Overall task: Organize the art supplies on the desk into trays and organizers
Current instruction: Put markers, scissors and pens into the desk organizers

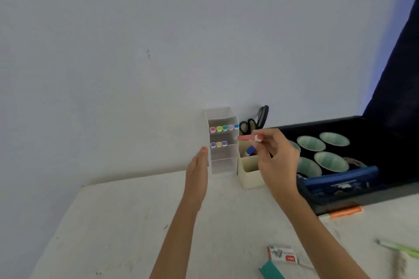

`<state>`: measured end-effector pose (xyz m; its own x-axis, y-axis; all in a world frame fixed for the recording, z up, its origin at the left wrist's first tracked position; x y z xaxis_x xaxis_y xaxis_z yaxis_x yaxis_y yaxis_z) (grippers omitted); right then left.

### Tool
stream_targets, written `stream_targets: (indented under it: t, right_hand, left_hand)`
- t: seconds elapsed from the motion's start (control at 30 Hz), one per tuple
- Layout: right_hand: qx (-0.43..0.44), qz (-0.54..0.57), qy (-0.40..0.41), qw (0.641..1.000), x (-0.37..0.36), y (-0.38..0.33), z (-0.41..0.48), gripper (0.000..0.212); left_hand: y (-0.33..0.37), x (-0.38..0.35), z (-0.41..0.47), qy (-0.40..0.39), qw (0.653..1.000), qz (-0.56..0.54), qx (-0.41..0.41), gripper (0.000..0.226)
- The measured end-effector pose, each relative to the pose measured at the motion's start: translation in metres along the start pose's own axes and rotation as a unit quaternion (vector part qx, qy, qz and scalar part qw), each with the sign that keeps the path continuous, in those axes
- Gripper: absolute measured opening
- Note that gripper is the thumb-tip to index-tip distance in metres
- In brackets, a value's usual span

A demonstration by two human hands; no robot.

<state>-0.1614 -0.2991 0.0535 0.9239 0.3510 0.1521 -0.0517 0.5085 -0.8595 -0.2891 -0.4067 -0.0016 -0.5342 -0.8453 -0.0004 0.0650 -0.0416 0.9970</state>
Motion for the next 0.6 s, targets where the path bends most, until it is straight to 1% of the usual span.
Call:
stream_targets:
  t: [0.07, 0.13, 0.2, 0.33, 0.4, 0.5, 0.6]
  right_hand:
    - [0.023, -0.026, -0.029, 0.999, -0.003, 0.008, 0.007, 0.029]
    - [0.024, -0.052, -0.075, 0.996, -0.011, 0.02, 0.016, 0.031]
    - [0.017, -0.086, -0.117, 0.989, -0.021, 0.031, 0.024, 0.029]
    - [-0.031, -0.153, -0.203, 0.967, -0.05, 0.049, 0.04, 0.023]
    - [-0.025, -0.187, -0.211, 0.959, -0.064, 0.055, 0.045, 0.023]
    - [-0.005, -0.243, -0.182, 0.953, -0.075, 0.066, 0.046, 0.025]
    - [-0.003, -0.342, -0.167, 0.925, -0.082, 0.072, 0.047, 0.028]
  left_hand:
    - [0.006, -0.009, 0.012, 0.0, 1.0, 0.0, 0.01, 0.047]
    - [0.01, -0.016, 0.022, -0.008, 1.0, -0.003, 0.007, 0.038]
    - [0.01, -0.02, 0.028, -0.011, 1.0, -0.008, 0.008, 0.03]
    - [0.009, -0.023, 0.031, 0.009, 1.0, -0.005, 0.009, 0.04]
    - [0.012, -0.023, 0.029, 0.01, 1.0, -0.003, 0.007, 0.034]
    - [0.015, -0.021, 0.027, 0.018, 1.0, 0.012, 0.003, 0.028]
    - [0.015, -0.018, 0.029, 0.027, 0.999, 0.029, 0.002, 0.029]
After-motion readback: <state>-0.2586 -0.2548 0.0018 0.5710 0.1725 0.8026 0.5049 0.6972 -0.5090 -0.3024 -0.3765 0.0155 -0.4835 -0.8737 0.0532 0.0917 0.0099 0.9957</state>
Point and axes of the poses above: each hand's wrist, its own z-axis towards the middle knuckle, its own x-axis out of the back of the hand, y = z × x, the point moved 3 cm from there along z, towards the middle knuckle, and after that the axes turned 7 degrees about -x, right-handed, at the moved point
